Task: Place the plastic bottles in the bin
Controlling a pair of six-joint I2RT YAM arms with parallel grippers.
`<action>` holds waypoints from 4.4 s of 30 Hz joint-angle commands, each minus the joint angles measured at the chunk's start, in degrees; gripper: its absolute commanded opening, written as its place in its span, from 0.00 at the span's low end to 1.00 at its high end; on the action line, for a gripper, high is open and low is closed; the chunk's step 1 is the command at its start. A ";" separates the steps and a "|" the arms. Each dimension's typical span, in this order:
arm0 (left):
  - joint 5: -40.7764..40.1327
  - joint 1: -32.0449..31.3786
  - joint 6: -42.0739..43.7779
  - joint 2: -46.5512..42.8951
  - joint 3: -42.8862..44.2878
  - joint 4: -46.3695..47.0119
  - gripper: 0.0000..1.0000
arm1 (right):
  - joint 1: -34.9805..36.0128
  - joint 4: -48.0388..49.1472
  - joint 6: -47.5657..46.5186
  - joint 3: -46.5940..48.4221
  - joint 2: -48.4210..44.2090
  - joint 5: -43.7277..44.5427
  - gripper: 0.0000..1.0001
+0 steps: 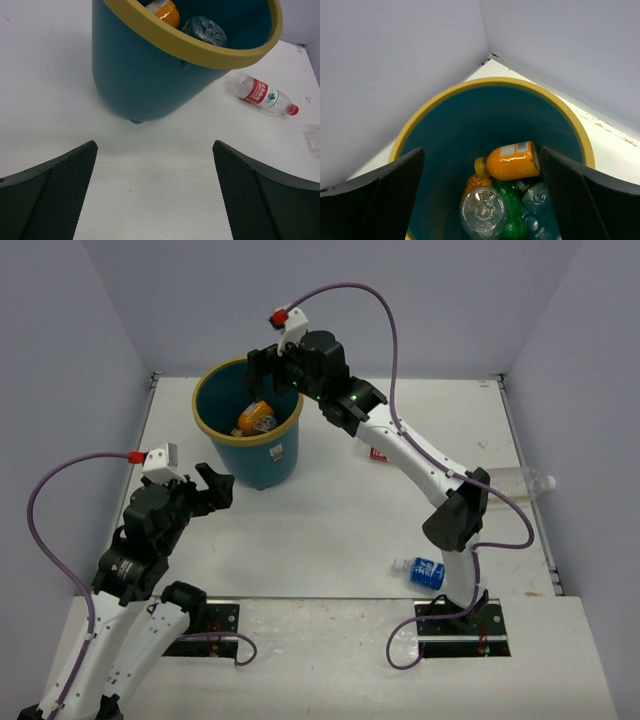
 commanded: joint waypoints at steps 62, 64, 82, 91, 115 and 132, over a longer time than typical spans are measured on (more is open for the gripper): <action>2.39 7.90 1.63 4.88 -1.35 2.50 1.00 | -29.66 -19.05 -55.51 -33.29 1.61 -3.80 0.85; 2.44 7.95 1.59 4.76 -1.39 2.40 1.00 | -29.66 -20.95 -55.35 -33.18 1.59 -3.92 0.75; 4.86 8.30 1.30 2.59 -1.70 2.91 1.00 | -22.97 -11.83 -39.40 -30.76 -22.34 -3.71 0.12; 6.76 8.40 1.40 1.00 -2.45 3.33 1.00 | -6.46 17.20 -16.47 -26.90 -32.74 -8.68 0.12; 7.19 8.48 1.45 0.66 -2.75 3.98 1.00 | 3.30 27.87 -0.09 -2.70 -4.11 -6.90 0.99; 3.98 8.56 1.28 1.54 -2.15 2.85 1.00 | 2.79 14.80 -4.89 -17.57 -21.59 11.68 0.99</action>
